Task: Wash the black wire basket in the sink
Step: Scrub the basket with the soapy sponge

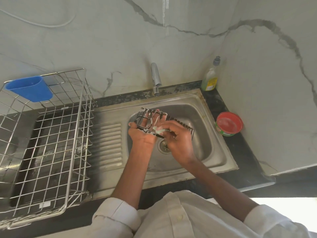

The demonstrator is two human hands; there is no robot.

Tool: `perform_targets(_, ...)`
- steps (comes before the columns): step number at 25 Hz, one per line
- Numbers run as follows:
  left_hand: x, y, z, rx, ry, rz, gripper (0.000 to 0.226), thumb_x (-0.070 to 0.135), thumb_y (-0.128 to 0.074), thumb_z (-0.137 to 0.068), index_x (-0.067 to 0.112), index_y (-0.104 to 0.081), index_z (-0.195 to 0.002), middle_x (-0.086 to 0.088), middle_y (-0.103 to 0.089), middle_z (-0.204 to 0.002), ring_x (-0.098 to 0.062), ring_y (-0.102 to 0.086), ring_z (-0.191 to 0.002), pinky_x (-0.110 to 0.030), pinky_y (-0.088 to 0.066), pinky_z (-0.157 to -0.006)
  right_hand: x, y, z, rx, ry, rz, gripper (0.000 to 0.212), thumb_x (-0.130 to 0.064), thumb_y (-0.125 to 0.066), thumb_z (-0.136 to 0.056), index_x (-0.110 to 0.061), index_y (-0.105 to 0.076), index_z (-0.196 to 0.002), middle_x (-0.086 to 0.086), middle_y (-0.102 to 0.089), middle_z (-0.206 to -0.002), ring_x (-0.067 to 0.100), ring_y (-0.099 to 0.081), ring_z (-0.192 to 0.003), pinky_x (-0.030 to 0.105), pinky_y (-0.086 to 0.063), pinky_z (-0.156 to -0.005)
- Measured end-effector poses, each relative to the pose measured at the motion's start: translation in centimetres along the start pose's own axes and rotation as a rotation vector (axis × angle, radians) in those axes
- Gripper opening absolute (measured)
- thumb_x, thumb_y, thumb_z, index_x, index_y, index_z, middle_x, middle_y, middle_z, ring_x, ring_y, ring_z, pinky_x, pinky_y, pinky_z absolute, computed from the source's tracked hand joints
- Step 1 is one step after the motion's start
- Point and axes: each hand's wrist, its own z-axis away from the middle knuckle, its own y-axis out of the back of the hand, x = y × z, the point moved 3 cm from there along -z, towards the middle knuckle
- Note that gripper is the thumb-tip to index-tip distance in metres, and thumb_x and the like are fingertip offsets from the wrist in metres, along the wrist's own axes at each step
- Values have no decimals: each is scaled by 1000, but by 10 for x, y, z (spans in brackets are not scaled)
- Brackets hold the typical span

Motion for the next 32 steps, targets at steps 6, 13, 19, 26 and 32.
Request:
perform_targets(6, 12, 10, 1, 148, -97, 228, 63, 48, -25, -113, -3, -51, -140, -32, -53, -140, -50, -56, -126, -74, -40, -103, 10, -11, 12, 84, -89, 55, 26, 8, -71, -90, -12, -80, -103, -8, -75, -101, 6, -71, -91, 29, -60, -78)
perform_targets(13, 20, 23, 4, 191, -130, 260, 60, 48, -25, -113, 0, -59, -123, -29, -57, -139, -46, -55, -133, -67, -40, -115, 39, -1, 25, 116, -257, 110, 28, 11, -69, -88, -13, -80, -97, -7, -76, -95, 5, -71, -88, 35, -61, -77)
perform_targets(19, 10, 30, 2, 296, -91, 147, 48, 39, -33, -113, -3, -53, -100, -27, -56, -121, -41, -62, -100, -52, -47, -103, 15, -9, 16, 68, -36, 77, 28, 15, -69, -85, -7, -80, -97, -4, -76, -99, 3, -71, -93, 26, -60, -80)
perform_targets(26, 6, 23, -11, 162, -21, 157, 45, 34, -31, -104, 1, -61, -104, -26, -63, -114, -44, -61, -122, -74, -53, -86, 33, 16, 7, 131, -348, 66, 15, -8, -73, -95, -20, -79, -102, -17, -74, -98, -2, -68, -87, 8, -48, -75)
perform_targets(32, -1, 16, -8, 194, 27, 18, 50, 33, -30, -111, -5, -61, -98, -28, -63, -118, -45, -61, -103, -59, -49, -111, 33, 18, -24, -19, -333, 2, 12, -6, -63, -101, -14, -68, -109, -9, -69, -105, -11, -61, -86, 5, -43, -74)
